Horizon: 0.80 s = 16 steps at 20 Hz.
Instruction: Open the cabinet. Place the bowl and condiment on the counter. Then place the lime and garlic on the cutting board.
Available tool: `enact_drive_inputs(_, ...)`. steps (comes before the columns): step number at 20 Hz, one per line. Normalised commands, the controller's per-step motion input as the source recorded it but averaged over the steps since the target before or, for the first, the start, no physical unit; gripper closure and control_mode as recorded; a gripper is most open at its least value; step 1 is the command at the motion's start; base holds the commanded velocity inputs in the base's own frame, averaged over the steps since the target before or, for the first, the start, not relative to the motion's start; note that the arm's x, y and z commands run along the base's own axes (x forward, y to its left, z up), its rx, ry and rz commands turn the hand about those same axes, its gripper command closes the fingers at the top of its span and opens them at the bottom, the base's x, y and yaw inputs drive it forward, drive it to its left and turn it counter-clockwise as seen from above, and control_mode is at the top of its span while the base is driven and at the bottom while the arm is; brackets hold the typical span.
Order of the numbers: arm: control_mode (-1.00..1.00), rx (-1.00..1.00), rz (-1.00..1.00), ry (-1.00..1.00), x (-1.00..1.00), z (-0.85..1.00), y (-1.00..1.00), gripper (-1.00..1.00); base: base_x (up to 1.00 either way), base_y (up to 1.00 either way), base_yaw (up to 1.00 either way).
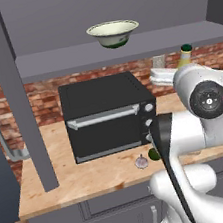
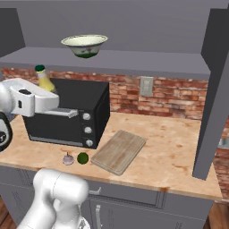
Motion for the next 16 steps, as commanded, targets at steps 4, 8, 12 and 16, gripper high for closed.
enact_drive_inputs(4,-1.00,-0.03,0.00,0.00,-0.58,-0.11,0.20,1.00,0.00,0.00,0.00)
enact_drive_inputs(8,-1.00,-0.01,0.00,0.00,-0.26,-0.21,0.29,1.00,0.00,0.00,0.00)
enact_drive_inputs(12,-1.00,0.00,0.03,0.01,-0.01,-0.35,0.35,1.00,0.00,0.00,0.00)
enact_drive_inputs(16,-1.00,0.00,0.09,0.00,0.04,-0.51,0.34,1.00,0.00,0.00,0.00)
